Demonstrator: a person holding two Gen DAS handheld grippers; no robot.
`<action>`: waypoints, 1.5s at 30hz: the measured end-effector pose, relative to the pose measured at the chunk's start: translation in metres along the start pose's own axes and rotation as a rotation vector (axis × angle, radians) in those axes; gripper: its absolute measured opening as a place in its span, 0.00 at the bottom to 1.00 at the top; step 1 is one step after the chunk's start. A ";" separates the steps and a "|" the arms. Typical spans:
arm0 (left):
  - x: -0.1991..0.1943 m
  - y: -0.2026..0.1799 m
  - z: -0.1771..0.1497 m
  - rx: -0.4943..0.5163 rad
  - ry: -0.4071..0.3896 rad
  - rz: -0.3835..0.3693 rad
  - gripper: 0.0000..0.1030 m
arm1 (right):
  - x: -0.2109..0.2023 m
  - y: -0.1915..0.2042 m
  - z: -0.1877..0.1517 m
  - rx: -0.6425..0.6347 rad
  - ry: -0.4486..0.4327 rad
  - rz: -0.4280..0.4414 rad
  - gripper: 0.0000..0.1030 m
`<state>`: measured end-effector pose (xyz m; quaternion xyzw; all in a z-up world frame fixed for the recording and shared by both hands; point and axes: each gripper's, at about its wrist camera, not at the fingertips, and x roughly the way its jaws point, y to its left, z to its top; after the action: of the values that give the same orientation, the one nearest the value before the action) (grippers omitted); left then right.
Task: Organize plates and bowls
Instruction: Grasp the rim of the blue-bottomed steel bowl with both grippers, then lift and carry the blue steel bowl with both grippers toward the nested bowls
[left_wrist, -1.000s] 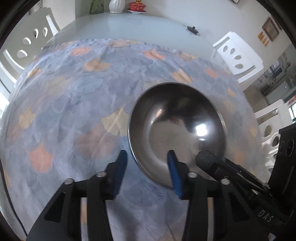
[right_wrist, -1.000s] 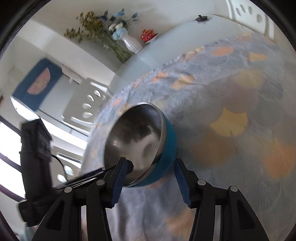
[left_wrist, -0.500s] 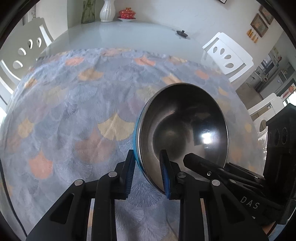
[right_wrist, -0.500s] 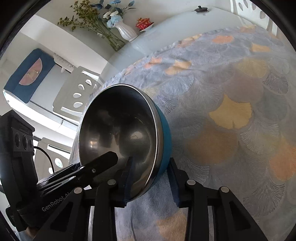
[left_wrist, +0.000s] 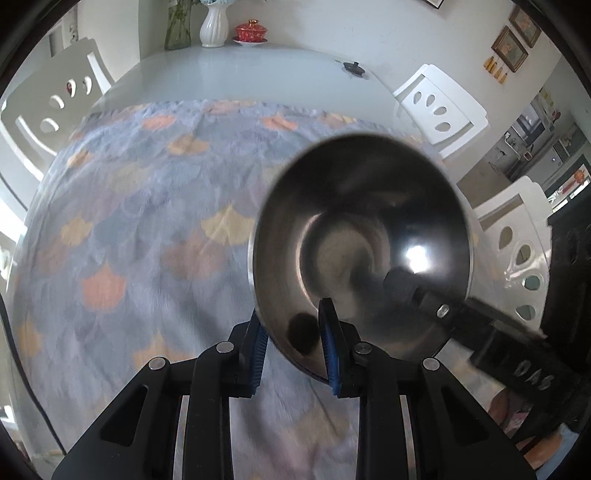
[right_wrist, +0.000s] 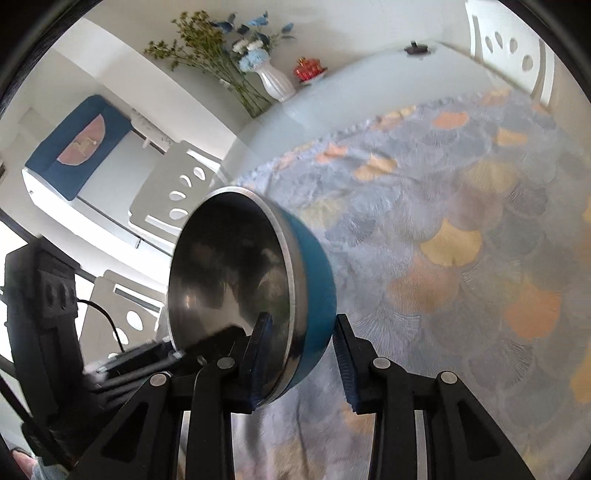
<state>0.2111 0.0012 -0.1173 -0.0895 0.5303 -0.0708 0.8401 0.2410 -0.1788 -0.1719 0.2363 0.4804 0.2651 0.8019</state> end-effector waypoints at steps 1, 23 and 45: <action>-0.004 -0.001 -0.004 -0.001 -0.003 -0.007 0.24 | -0.006 0.004 -0.002 -0.009 -0.010 -0.003 0.33; -0.068 0.008 -0.083 0.053 -0.042 0.018 0.23 | -0.046 0.060 -0.095 -0.086 0.029 -0.085 0.33; -0.100 0.000 -0.157 0.096 -0.027 0.041 0.24 | -0.084 0.078 -0.173 -0.035 0.016 -0.080 0.33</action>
<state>0.0262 0.0110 -0.0956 -0.0393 0.5166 -0.0778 0.8518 0.0370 -0.1535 -0.1421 0.2005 0.4911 0.2431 0.8121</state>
